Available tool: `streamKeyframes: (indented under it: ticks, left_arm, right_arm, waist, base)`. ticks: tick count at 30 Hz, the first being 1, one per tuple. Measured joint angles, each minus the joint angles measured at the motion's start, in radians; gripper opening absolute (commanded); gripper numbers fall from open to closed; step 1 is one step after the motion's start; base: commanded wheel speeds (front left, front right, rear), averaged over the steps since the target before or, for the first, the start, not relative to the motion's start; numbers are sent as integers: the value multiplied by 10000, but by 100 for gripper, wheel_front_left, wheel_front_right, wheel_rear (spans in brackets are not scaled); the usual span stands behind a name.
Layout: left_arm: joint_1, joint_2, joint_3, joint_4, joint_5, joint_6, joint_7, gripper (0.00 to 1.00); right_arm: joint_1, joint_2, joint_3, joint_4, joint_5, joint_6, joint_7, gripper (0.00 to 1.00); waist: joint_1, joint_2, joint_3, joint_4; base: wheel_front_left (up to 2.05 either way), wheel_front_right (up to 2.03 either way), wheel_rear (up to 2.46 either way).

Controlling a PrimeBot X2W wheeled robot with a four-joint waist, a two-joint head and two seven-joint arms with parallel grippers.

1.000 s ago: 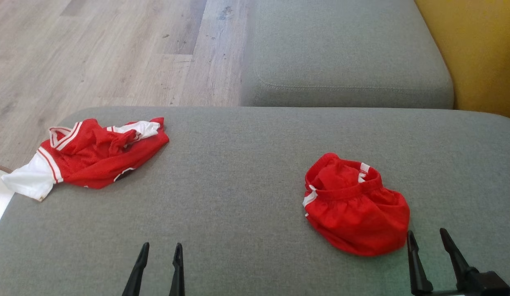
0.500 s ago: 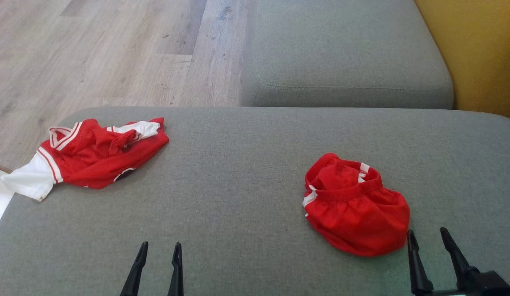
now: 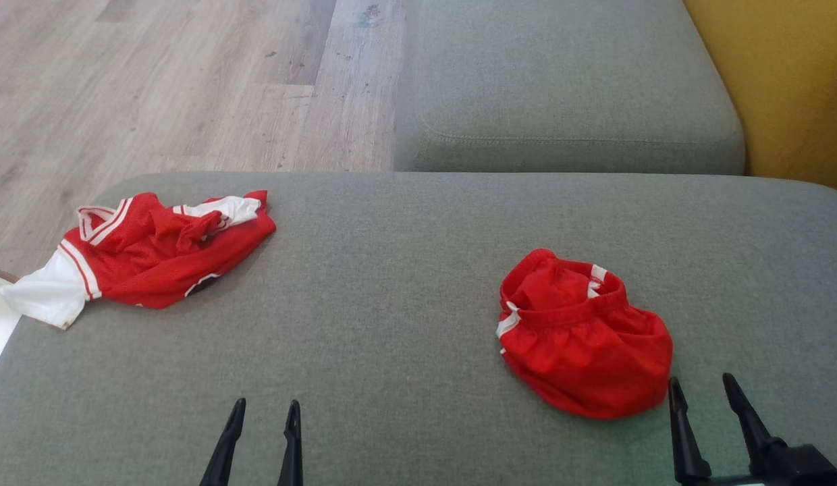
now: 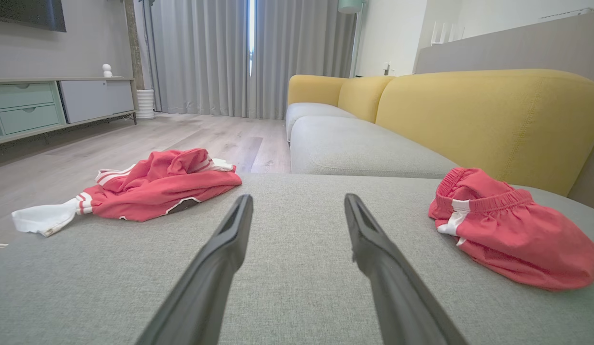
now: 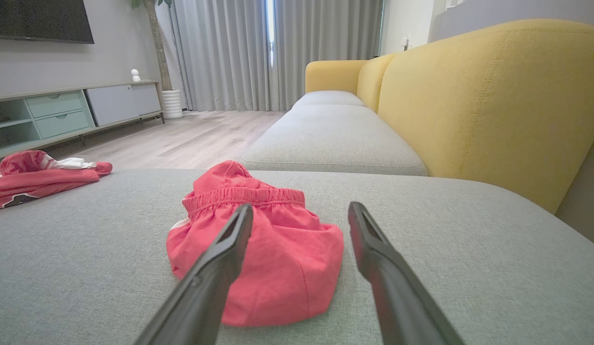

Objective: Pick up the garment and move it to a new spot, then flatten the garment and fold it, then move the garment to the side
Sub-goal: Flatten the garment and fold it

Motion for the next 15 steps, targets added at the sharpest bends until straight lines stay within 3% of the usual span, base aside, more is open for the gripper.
streamKeyframes:
  ticks: [9, 15]
  left_arm:
    - [-105, -8, -130, 130, -2, -148, 0, 100]
    - [-872, -13, -282, 522, -198, -663, 0, 100]
  right_arm:
    - [-7, 0, 33, -17, 0, 0, 0, 100]
    - [-58, 0, 69, -84, -15, 0, 0, 100]
  waist:
    - [0, 0, 207, -23]
    - [0, 0, 576, -5]
  base:
    - [0, 0, 0]
    - [0, 0, 0]
